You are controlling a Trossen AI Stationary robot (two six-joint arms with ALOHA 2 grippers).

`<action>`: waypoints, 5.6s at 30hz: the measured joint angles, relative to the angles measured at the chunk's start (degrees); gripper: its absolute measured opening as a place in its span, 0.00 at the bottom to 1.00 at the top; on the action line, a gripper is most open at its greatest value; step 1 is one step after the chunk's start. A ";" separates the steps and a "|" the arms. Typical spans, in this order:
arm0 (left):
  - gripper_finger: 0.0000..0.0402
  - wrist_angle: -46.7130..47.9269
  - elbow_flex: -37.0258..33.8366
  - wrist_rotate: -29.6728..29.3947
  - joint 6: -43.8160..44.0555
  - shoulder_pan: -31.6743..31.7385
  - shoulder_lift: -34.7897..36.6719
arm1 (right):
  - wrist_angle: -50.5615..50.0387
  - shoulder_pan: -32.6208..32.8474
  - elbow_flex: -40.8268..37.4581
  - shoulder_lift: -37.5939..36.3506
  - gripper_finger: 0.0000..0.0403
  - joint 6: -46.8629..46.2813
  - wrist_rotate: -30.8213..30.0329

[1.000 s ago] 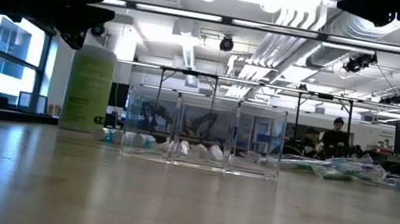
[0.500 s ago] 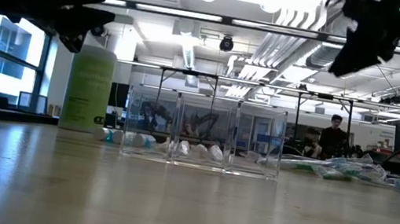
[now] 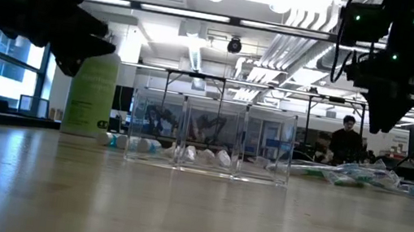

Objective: Pick & Place toothbrushing station
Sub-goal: Put the violet toothbrush into the transparent organizer

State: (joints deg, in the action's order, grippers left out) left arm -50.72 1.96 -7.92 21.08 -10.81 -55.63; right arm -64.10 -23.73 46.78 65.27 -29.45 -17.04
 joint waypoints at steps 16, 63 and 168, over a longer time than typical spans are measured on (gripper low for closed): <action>0.42 -3.56 0.02 -0.97 1.07 0.02 -1.95 | 0.47 -1.57 0.00 12.23 0.56 4.26 3.72; 0.42 -3.83 0.02 -2.91 2.32 -2.71 -1.95 | 7.67 -7.88 -4.50 15.66 0.08 5.14 2.21; 0.42 -3.72 0.04 -2.82 2.91 -4.11 -2.45 | 34.61 51.05 23.13 37.51 0.01 76.14 -70.86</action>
State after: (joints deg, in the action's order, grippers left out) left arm -54.44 2.00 -10.74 23.99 -14.92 -58.08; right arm -29.49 27.32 69.92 102.78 46.69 -87.90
